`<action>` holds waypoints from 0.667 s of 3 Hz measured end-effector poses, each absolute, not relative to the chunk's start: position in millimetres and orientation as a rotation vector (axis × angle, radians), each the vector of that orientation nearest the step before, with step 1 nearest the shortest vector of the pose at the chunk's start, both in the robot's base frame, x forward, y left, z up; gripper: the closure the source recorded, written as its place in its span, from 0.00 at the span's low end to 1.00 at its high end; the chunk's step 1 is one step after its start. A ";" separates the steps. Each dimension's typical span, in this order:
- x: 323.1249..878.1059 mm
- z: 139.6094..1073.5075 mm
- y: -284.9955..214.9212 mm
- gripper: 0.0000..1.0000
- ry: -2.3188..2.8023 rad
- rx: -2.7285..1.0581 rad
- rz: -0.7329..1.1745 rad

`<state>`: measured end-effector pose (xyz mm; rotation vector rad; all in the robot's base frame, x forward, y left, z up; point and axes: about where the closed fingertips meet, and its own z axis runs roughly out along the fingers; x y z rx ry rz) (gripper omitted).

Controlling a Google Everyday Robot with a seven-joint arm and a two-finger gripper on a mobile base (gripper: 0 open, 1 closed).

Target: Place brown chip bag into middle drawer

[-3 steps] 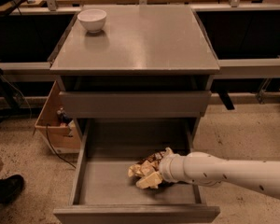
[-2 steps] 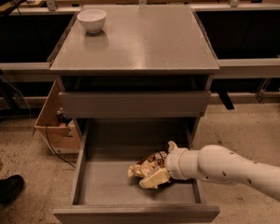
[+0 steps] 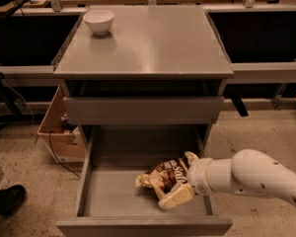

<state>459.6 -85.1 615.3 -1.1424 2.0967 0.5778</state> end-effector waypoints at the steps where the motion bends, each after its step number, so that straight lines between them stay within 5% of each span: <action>1: 459.9 615.1 -84.6 0.00 2.097 -1.143 0.578; 2: 455.8 623.5 -112.4 0.00 2.091 -1.124 0.538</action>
Offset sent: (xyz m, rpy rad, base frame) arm -0.0056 -0.0474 0.0151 -0.0033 -0.0426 -0.0535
